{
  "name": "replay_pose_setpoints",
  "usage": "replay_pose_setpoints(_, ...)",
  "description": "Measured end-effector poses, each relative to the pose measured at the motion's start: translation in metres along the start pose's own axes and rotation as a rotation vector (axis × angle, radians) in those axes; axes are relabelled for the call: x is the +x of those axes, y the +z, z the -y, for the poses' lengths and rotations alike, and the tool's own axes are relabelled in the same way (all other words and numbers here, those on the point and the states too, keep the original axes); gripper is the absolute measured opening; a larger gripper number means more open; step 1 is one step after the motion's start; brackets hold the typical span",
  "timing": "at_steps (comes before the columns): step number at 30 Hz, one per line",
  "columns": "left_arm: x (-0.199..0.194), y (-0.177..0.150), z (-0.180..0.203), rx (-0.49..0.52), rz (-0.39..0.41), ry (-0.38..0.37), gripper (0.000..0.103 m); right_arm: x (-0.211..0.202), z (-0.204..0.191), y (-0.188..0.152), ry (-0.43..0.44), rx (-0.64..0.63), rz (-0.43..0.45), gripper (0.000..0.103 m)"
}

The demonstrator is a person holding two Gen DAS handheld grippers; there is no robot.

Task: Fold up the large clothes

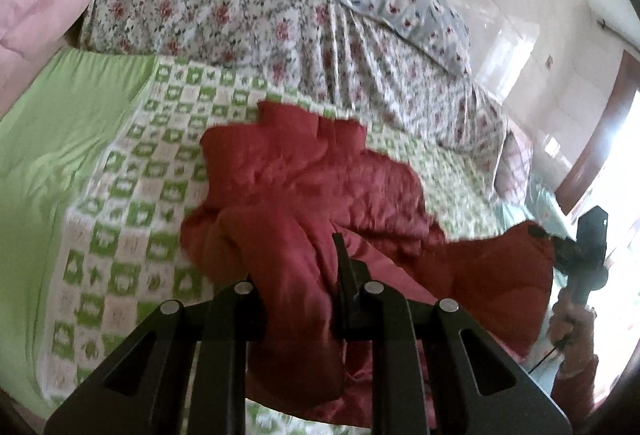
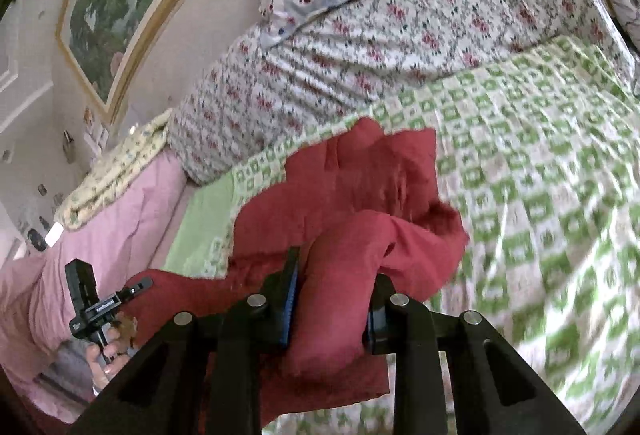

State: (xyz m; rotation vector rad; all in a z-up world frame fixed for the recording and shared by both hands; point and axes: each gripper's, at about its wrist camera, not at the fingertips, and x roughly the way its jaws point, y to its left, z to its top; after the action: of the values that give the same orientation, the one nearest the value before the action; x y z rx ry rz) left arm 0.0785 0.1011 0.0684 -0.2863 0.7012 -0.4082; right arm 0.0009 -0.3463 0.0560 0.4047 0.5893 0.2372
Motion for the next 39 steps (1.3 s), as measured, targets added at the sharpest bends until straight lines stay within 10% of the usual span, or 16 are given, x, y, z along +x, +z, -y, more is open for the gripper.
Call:
replay_pose_setpoints(16,0.065,0.073,-0.028,-0.151,0.043,0.042,0.018,0.079,0.018,0.08,-0.038,0.046,0.091,0.025)
replay_pose_setpoints(39,0.242,0.137,-0.094,-0.245,-0.101,0.173,0.02,0.237,0.106,0.136,-0.199,0.249,0.056,0.027)
